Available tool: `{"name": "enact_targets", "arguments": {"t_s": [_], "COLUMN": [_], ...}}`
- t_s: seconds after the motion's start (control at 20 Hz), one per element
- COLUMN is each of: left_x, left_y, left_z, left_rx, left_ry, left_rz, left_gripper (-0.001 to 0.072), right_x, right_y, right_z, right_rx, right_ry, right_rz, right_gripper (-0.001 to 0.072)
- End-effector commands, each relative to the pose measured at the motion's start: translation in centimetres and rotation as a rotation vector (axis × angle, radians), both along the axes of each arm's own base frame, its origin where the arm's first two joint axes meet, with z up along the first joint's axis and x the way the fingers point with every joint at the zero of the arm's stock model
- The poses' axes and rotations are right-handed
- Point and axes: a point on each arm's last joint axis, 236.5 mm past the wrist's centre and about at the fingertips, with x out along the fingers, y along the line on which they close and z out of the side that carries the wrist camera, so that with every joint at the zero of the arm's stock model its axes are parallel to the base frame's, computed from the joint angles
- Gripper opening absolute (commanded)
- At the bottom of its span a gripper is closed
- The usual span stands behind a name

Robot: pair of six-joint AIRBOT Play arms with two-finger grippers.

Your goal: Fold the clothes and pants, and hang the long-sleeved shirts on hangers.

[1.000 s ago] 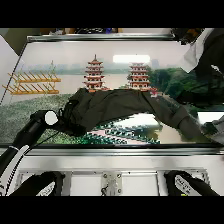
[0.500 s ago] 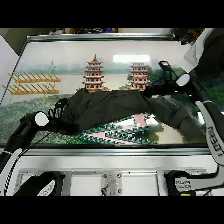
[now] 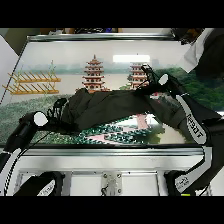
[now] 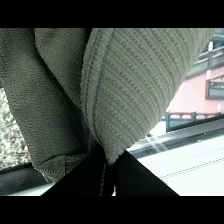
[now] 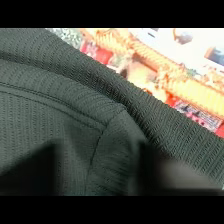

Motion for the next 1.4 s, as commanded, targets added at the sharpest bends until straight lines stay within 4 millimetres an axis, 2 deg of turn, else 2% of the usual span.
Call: {"name": "enact_targets", "arguments": {"t_s": [0.0, 0.05, 0.1, 0.15, 0.2, 0.25, 0.3, 0.35, 0.4, 0.45, 0.5, 0.55, 0.6, 0.65, 0.7, 0.75, 0.8, 0.9, 1.0, 1.05, 1.15, 1.2, 1.25, 1.35], "left_x": [0.0, 0.0, 0.3, 1.2, 2.8, 5.1, 7.5, 9.0, 9.9, 9.7, 8.6, 6.9, 4.9, 2.6, 0.6, -1.1, -2.6, -3.9, -3.3, -1.9, 2.5, 5.9, 9.7, 17.0], "left_y": [0.0, 0.0, 0.0, 0.3, 0.5, 0.7, 0.9, 1.3, 1.6, 1.8, 2.0, 2.0, 2.0, 1.8, 1.5, 1.1, 0.7, -0.2, -1.0, -1.4, -1.9, -1.7, -1.0, 0.6], "left_z": [0.0, 0.0, 0.3, 1.4, 3.6, 7.4, 12.5, 18.2, 24.9, 31.2, 37.7, 43.0, 47.5, 51.3, 54.1, 56.2, 58.0, 60.5, 61.8, 62.0, 61.0, 59.7, 57.6, 51.5], "left_rx": [-0.001, -0.001, 0.000, 0.010, 0.013, 0.009, -0.006, -0.020, -0.040, -0.069, -0.107, -0.148, -0.179, -0.207, -0.237, -0.269, -0.302, -0.357, -0.379, -0.376, -0.345, -0.313, -0.298, -0.282], "left_ry": [0.001, 0.000, -0.006, -0.036, -0.103, -0.218, -0.363, -0.509, -0.674, -0.823, -0.975, -1.103, -1.213, -1.312, -1.388, -1.447, -1.492, -1.545, -1.559, -1.549, -1.502, -1.461, -1.394, -1.224], "left_rz": [0.007, 0.007, 0.006, 0.000, 0.002, 0.015, 0.034, 0.052, 0.078, 0.108, 0.138, 0.156, 0.163, 0.154, 0.139, 0.122, 0.100, 0.064, 0.042, 0.039, 0.054, 0.078, 0.129, 0.240], "left_gripper": [0.0015, 0.0015, 0.0015, 0.0015, 0.0015, 0.0015, 0.0015, 0.0015, 0.0015, 0.0015, 0.0015, 0.0015, 0.0015, 0.0015, 0.0015, 0.0015, 0.0015, 0.0015, 0.0015, 0.0015, 0.0015, 0.0015, 0.0015, 0.0015], "right_x": [0.1, 0.3, 0.6, 1.0, 1.4, 1.8, 1.7, 1.0, -0.2, -2.2, -4.7, -7.4, -10.5, -13.3, -16.5, -19.0, -21.2, -24.4, -25.7, -25.3, -22.8, -20.8, -18.2, -12.3], "right_y": [0.1, 0.1, 0.1, -0.1, -0.5, -1.2, -1.9, -2.3, -2.7, -3.0, -3.3, -3.6, -4.1, -4.5, -5.0, -5.4, -5.8, -6.4, -6.8, -7.0, -7.3, -7.5, -7.9, -8.8], "right_z": [-0.3, 0.3, 1.7, 3.8, 6.8, 11.5, 16.4, 22.3, 27.9, 33.2, 38.7, 43.2, 47.5, 50.9, 54.3, 56.6, 58.5, 61.3, 62.7, 62.8, 61.4, 59.9, 57.7, 51.8], "right_rx": [-0.011, -0.010, -0.008, -0.017, -0.036, -0.068, -0.093, -0.102, -0.097, -0.087, -0.064, -0.033, 0.006, 0.042, 0.088, 0.132, 0.177, 0.260, 0.333, 0.369, 0.423, 0.411, 0.380, 0.292], "right_ry": [-0.001, -0.015, -0.045, -0.089, -0.155, -0.253, -0.349, -0.464, -0.573, -0.679, -0.790, -0.884, -0.980, -1.061, -1.146, -1.205, -1.251, -1.326, -1.355, -1.341, -1.251, -1.196, -1.124, -0.956], "right_rz": [0.012, 0.010, 0.009, 0.011, 0.018, 0.026, 0.029, 0.022, 0.011, 0.000, -0.023, -0.055, -0.090, -0.120, -0.152, -0.179, -0.204, -0.247, -0.284, -0.307, -0.375, -0.404, -0.438, -0.516], "right_gripper": [0.0036, 0.0017, 0.0016, 0.0016, 0.0016, 0.0016, 0.0016, 0.0016, 0.0017, 0.0016, 0.0016, 0.0016, 0.0016, 0.0016, 0.0015, 0.0015, 0.0015, 0.0015, 0.0015, 0.0015, 0.0015, 0.0014, 0.0015, 0.0015]}}
